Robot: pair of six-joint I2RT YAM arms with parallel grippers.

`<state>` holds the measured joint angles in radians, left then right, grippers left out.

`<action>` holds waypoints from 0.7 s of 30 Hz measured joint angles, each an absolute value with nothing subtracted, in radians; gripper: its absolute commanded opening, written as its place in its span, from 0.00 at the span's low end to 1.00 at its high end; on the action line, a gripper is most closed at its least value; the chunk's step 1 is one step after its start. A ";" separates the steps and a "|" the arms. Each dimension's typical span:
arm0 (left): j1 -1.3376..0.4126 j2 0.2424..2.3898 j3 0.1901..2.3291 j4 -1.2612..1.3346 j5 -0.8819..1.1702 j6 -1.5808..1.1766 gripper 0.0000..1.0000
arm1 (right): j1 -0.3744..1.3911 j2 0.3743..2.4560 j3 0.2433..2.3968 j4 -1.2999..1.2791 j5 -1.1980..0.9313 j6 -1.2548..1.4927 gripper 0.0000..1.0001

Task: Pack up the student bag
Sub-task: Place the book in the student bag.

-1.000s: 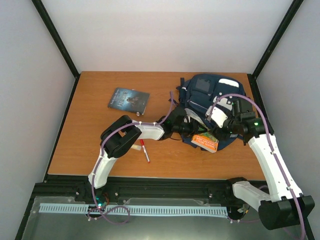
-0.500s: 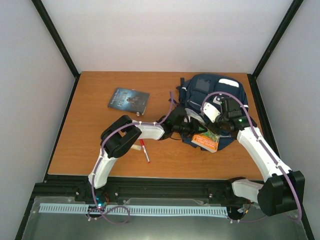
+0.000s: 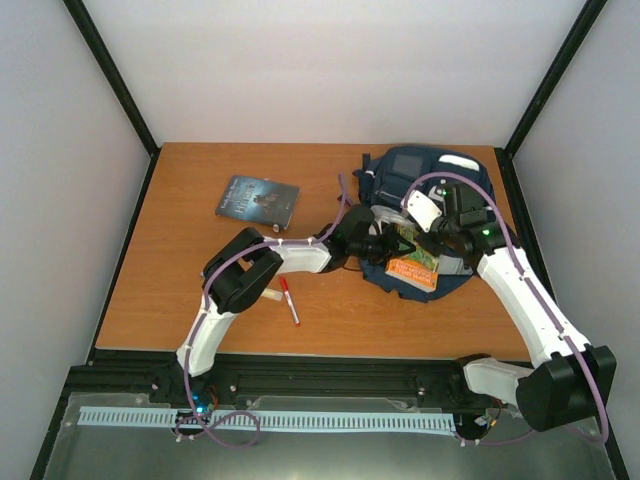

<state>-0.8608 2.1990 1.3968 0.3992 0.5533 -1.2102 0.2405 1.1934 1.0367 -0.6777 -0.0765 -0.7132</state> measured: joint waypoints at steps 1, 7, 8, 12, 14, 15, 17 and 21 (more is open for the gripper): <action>-0.859 2.205 1.412 0.393 0.543 -1.203 0.03 | 0.248 1.184 1.055 -0.694 -0.080 -0.713 0.03; -0.850 2.305 1.633 0.278 0.496 -1.143 0.28 | 0.270 1.160 1.162 -0.768 -0.097 -0.710 0.03; -0.849 2.319 1.662 0.264 0.492 -1.139 0.34 | 0.270 1.160 1.168 -0.773 -0.095 -0.710 0.03; -0.843 2.329 1.692 0.211 0.461 -1.124 0.55 | 0.270 1.161 1.171 -0.794 -0.085 -0.708 0.03; -0.841 2.325 1.681 0.187 0.446 -1.117 0.60 | 0.271 1.164 1.171 -0.797 -0.084 -0.701 0.03; -0.841 2.318 1.662 0.173 0.434 -1.115 0.62 | 0.271 1.166 1.171 -0.797 -0.084 -0.698 0.03; -0.841 2.293 1.616 0.146 0.416 -1.111 0.66 | 0.272 1.166 1.170 -0.796 -0.084 -0.689 0.03; -0.841 2.218 1.516 0.105 0.391 -1.107 0.72 | 0.277 1.166 1.150 -0.783 -0.082 -0.672 0.03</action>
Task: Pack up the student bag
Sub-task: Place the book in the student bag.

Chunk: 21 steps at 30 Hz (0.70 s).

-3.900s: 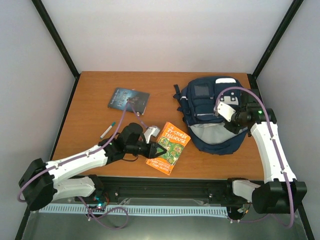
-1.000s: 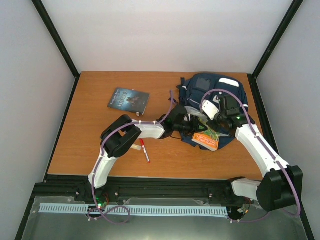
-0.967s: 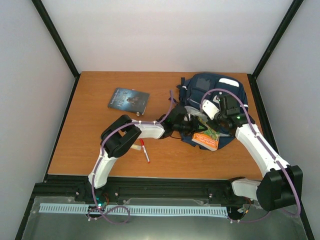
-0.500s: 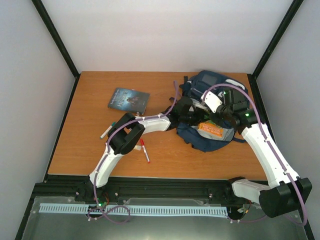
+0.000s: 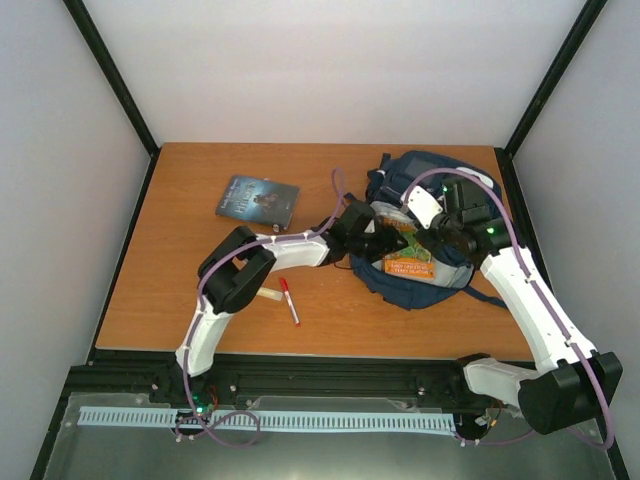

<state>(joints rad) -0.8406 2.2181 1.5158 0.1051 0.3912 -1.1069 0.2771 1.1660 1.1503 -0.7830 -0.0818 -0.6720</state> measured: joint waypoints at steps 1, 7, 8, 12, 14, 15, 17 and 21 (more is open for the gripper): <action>-0.841 2.191 1.483 0.104 0.382 -1.106 0.73 | 0.278 1.166 1.143 -0.779 -0.080 -0.666 0.03; -0.843 2.081 1.361 0.105 0.346 -1.108 0.72 | 0.282 1.164 1.106 -0.741 -0.087 -0.618 0.03; -0.844 2.075 1.351 0.105 0.341 -1.107 0.71 | 0.282 1.164 1.101 -0.737 -0.090 -0.610 0.03; -0.851 2.074 1.338 0.105 0.323 -1.106 0.54 | 0.283 1.159 1.074 -0.720 -0.102 -0.577 0.03; -0.854 2.075 1.338 0.107 0.311 -1.104 0.40 | 0.283 1.156 1.064 -0.711 -0.109 -0.561 0.03; -0.856 2.077 1.339 0.107 0.302 -1.099 0.34 | 0.284 1.155 1.061 -0.707 -0.110 -0.558 0.03; -0.861 2.087 1.351 0.098 0.271 -1.077 0.23 | 0.284 1.150 1.053 -0.701 -0.113 -0.554 0.03; -0.866 2.127 1.407 0.102 0.245 -1.021 0.16 | 0.284 1.142 1.051 -0.699 -0.116 -0.562 0.03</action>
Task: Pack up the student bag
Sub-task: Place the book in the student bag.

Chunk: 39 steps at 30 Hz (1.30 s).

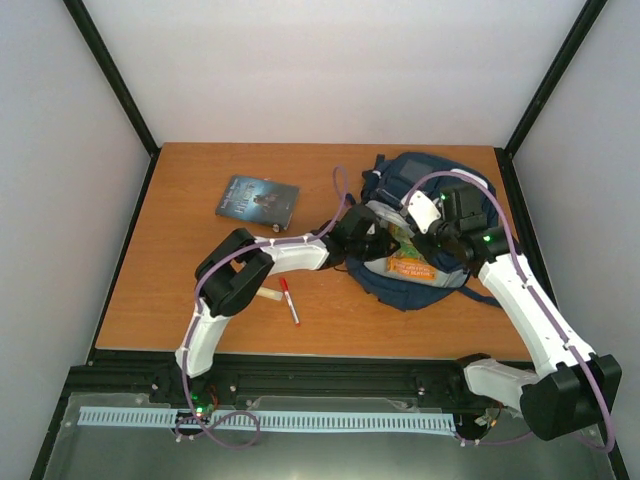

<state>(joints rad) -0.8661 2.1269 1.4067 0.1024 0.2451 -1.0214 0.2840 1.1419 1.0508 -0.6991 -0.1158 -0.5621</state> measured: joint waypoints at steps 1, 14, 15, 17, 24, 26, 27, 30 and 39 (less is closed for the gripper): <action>-0.866 2.141 1.427 0.112 0.247 -1.007 0.16 | 0.284 1.139 1.051 -0.699 -0.116 -0.566 0.03; -0.871 2.219 1.512 0.129 0.180 -0.908 0.70 | 0.284 1.130 1.049 -0.689 -0.078 -0.593 0.03; -0.873 2.198 1.486 0.124 0.170 -0.908 0.71 | 0.284 1.129 1.046 -0.683 -0.076 -0.587 0.03; -0.879 2.151 1.438 0.107 0.149 -0.909 0.72 | 0.284 1.126 1.037 -0.675 -0.076 -0.578 0.03; -0.930 1.989 1.306 0.051 0.059 -0.912 0.67 | 0.284 1.103 1.024 -0.648 -0.082 -0.556 0.03; -0.947 1.974 1.297 0.039 0.052 -0.911 0.57 | 0.284 1.099 1.024 -0.646 -0.088 -0.552 0.03; -0.954 1.974 1.297 0.038 0.051 -0.912 0.50 | 0.284 1.098 1.024 -0.646 -0.090 -0.551 0.03; -0.977 1.974 1.282 0.038 0.052 -0.912 0.29 | 0.283 1.099 1.012 -0.643 -0.097 -0.548 0.03; -1.032 2.001 1.254 0.027 0.049 -0.932 0.01 | 0.282 1.099 0.962 -0.631 -0.146 -0.530 0.03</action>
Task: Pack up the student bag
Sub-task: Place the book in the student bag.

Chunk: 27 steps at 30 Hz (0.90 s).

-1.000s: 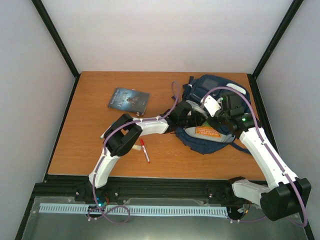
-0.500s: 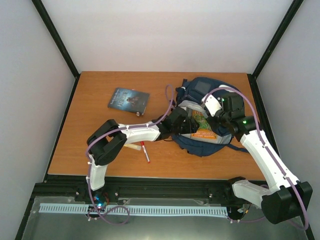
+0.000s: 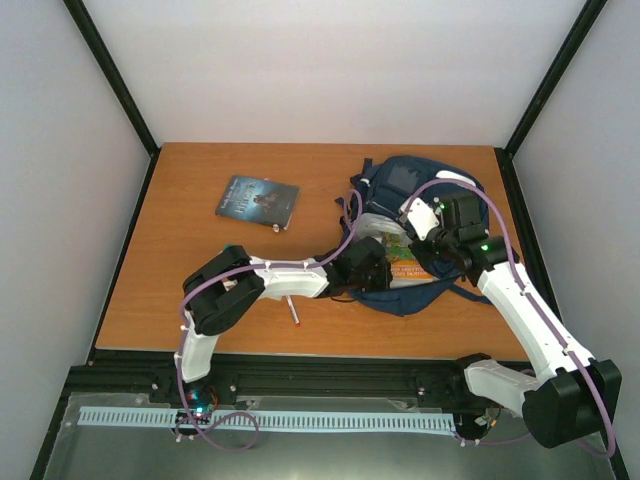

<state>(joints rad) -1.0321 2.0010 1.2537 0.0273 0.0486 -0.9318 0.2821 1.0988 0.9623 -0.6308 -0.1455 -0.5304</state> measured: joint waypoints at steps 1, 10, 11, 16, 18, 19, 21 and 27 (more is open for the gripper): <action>-1.033 2.006 1.250 0.028 0.052 -0.932 0.01 | 0.282 1.098 0.960 -0.631 -0.149 -0.530 0.03; -1.034 2.032 1.280 -0.037 0.074 -0.905 0.01 | 0.282 1.080 0.947 -0.633 -0.169 -0.530 0.03; -1.034 2.036 1.285 -0.054 0.069 -0.896 0.01 | 0.281 1.076 0.948 -0.636 -0.174 -0.531 0.03; -1.037 2.056 1.335 -0.134 0.016 -0.842 0.01 | 0.281 1.066 0.958 -0.663 -0.203 -0.535 0.03; -1.039 2.056 1.336 -0.134 -0.024 -0.821 0.01 | 0.280 1.061 0.958 -0.669 -0.219 -0.537 0.03; -1.039 2.056 1.336 -0.133 -0.041 -0.813 0.01 | 0.280 1.059 0.958 -0.673 -0.225 -0.538 0.03; -1.039 2.060 1.336 -0.128 -0.077 -0.801 0.01 | 0.280 1.055 0.958 -0.680 -0.235 -0.538 0.03; -1.031 2.098 1.357 -0.042 -0.167 -0.797 0.01 | 0.277 1.045 0.958 -0.697 -0.254 -0.545 0.03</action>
<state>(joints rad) -1.0313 2.0983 1.3567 -0.0418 -0.1673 -0.7971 0.2768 1.0451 0.9585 -0.6968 -0.2543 -0.5453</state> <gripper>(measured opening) 0.012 0.074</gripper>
